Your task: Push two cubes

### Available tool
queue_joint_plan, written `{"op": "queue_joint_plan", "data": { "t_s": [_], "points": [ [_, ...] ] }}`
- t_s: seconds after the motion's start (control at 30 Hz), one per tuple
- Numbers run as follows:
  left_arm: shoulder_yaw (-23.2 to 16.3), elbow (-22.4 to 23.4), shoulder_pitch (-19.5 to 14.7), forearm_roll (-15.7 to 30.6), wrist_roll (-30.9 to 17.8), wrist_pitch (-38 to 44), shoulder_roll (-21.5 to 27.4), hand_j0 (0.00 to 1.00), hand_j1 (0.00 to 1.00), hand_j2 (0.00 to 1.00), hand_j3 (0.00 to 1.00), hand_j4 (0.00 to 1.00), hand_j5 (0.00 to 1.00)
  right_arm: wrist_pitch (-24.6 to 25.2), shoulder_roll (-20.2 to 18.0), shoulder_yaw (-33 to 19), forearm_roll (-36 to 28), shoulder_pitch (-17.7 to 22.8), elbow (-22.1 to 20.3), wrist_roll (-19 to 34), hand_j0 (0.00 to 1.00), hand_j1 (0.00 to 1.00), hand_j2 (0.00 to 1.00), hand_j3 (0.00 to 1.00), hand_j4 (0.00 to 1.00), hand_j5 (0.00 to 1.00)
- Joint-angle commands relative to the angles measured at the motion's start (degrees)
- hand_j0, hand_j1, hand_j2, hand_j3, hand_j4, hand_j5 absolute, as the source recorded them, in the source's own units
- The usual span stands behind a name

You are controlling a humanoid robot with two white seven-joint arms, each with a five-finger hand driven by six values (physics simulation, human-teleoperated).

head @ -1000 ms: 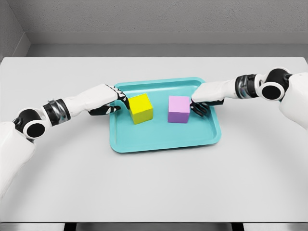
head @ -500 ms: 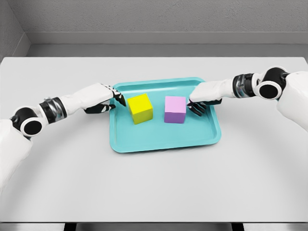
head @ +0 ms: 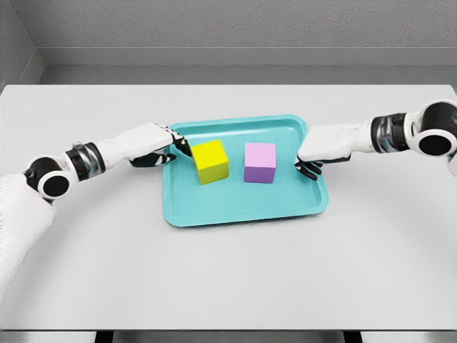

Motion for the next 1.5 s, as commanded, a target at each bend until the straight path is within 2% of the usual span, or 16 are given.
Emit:
{"op": "queue_joint_plan", "data": {
  "t_s": [0.0,0.13,0.43,0.53,0.67,0.83,0.97,1.13,1.27,1.33,1.47],
  "points": [
    [0.02,0.34,0.0,0.43,-0.18,0.11,-0.3,0.54,0.54,0.54,0.54,0.54,0.54,0.12,-1.75,0.49,-0.19,0.09,-4.1,-0.02,0.15,0.15,0.15,0.15,0.15,0.15],
    [0.02,0.69,-0.09,0.43,-1.24,0.11,-1.09,0.54,0.54,0.54,0.54,0.54,0.54,0.12,-1.75,0.66,-0.19,0.0,-5.24,-0.02,0.15,0.15,0.15,0.15,0.15,0.15],
    [-0.06,2.1,-0.88,0.34,-2.64,0.11,-2.67,0.54,0.54,0.54,0.54,0.54,0.54,0.12,-1.75,0.84,-0.19,-0.18,-4.1,-0.02,0.16,0.16,0.16,0.16,0.16,0.16],
    [-0.94,2.8,-1.49,0.34,-3.08,0.11,-3.46,0.54,0.54,0.54,0.54,0.54,0.54,0.12,-0.79,0.84,-0.19,-0.44,0.91,-0.02,0.16,0.16,0.16,0.16,0.16,0.16],
    [-1.21,3.24,-1.85,0.34,-3.17,0.11,-3.9,0.54,0.54,0.54,0.54,0.54,0.54,0.12,2.64,0.93,-0.01,-1.05,6.09,-0.02,0.16,0.16,0.16,0.16,0.16,0.16],
    [-1.12,4.38,-2.46,0.52,-3.17,0.11,-3.38,0.54,0.54,0.54,0.54,0.54,0.54,0.12,6.86,2.6,0.07,-2.37,10.05,-0.02,0.15,0.15,0.15,0.15,0.15,0.15],
    [-1.12,4.38,-2.2,0.96,-3.08,0.11,-1.88,0.54,0.54,0.54,0.54,0.54,0.54,0.12,8.97,3.39,0.07,-2.81,12.33,-0.02,0.15,0.15,0.15,0.15,0.15,0.15],
    [-1.21,3.5,-1.93,1.31,-2.91,0.11,-1.97,0.54,0.54,0.54,0.54,0.54,0.54,0.12,9.67,3.74,0.07,-2.81,14.36,-0.02,0.15,0.15,0.15,0.15,0.15,0.15],
    [-1.29,0.52,-1.58,1.84,-2.64,0.11,-1.88,0.54,0.54,0.54,0.54,0.54,0.54,0.12,10.46,3.74,0.16,-2.9,15.94,-0.02,0.15,0.15,0.15,0.15,0.15,0.15],
    [-1.38,0.52,-1.23,1.84,-2.64,0.11,-2.06,0.54,0.54,0.54,0.54,0.54,0.54,0.12,11.69,3.74,0.87,-3.25,17.61,-0.02,0.15,0.15,0.15,0.15,0.15,0.15],
    [-1.38,0.52,-1.23,1.75,-2.73,0.11,-2.23,0.54,0.54,0.54,0.54,0.54,0.54,0.12,12.04,3.74,1.04,-3.25,17.7,-0.02,0.15,0.15,0.15,0.15,0.15,0.15]
  ]
}}
